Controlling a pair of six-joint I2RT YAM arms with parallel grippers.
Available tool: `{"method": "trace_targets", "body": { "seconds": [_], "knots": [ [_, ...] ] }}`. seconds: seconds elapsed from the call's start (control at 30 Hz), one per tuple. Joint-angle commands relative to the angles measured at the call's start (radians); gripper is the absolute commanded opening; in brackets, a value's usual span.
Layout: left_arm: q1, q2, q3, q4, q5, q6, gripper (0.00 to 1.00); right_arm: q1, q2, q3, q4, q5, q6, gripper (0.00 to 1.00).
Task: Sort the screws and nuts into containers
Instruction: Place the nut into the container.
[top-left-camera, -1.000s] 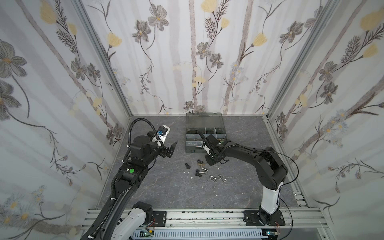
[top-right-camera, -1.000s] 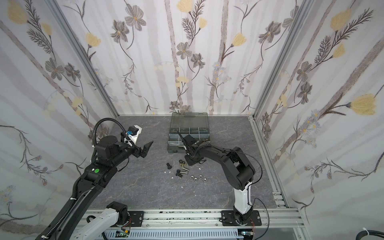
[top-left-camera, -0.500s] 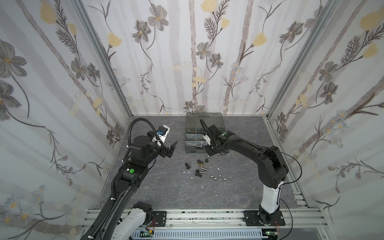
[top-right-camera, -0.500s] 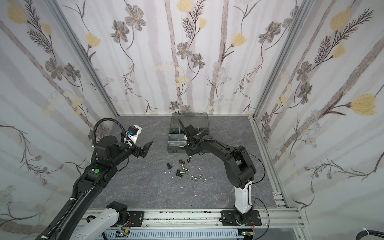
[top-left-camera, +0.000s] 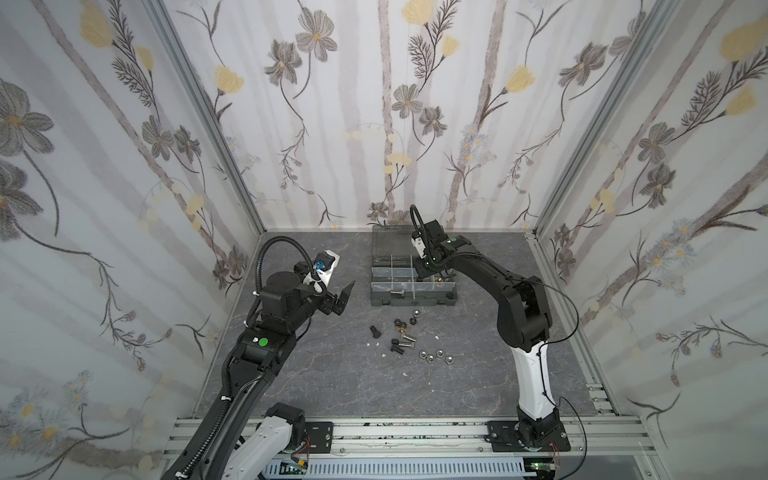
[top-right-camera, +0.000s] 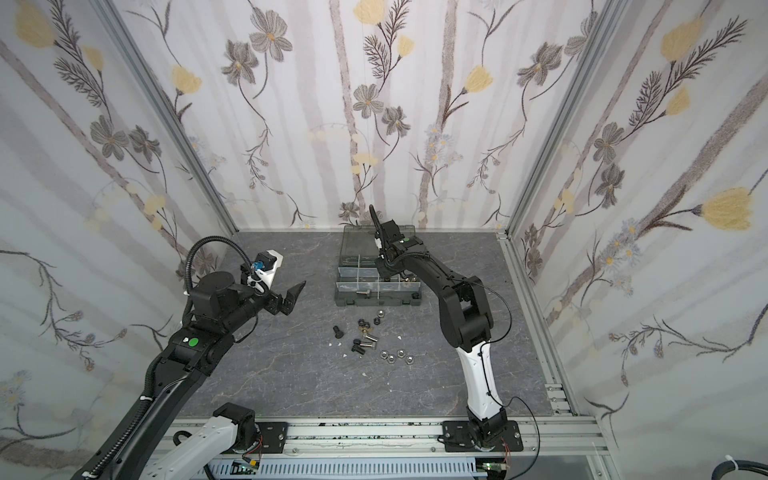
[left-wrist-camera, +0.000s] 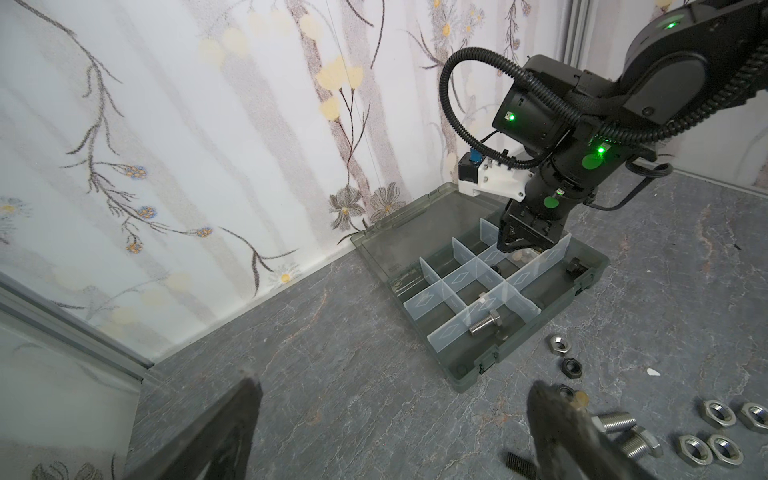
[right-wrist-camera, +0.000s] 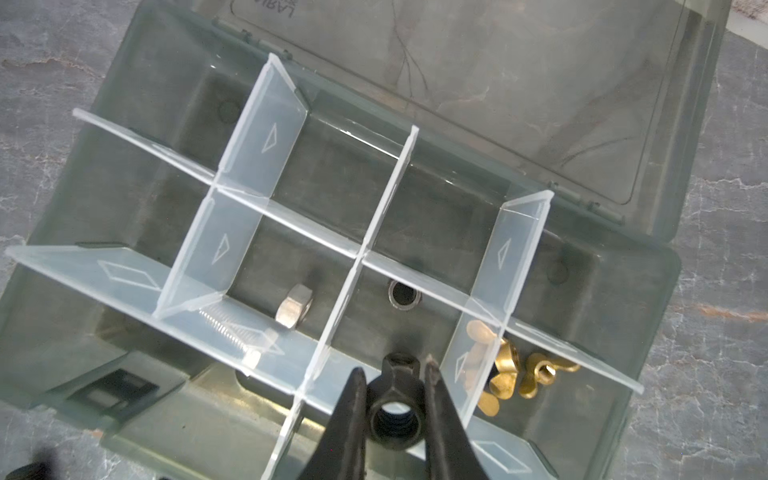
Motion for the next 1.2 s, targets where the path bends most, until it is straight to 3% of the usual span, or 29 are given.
{"method": "trace_targets", "body": {
  "seconds": [0.0, 0.33, 0.73, 1.17],
  "knots": [
    [0.0, 0.005, 0.002, 0.023, -0.006, 0.013, 1.0, -0.003, 0.037, 0.03, -0.023, 0.018, -0.047, 0.17],
    [0.0, 0.026, 0.007, 0.021, -0.011, 0.016, 1.0, -0.013, 0.084, 0.028, -0.023, 0.034, -0.064, 0.2],
    [0.0, 0.035, 0.008, 0.023, -0.016, 0.009, 1.0, -0.015, 0.051, 0.022, -0.03, 0.039, -0.066, 0.35],
    [0.0, 0.037, 0.003, 0.032, -0.017, 0.001, 1.0, 0.005, -0.092, -0.06, -0.066, 0.054, -0.045, 0.42]
  ]
}}
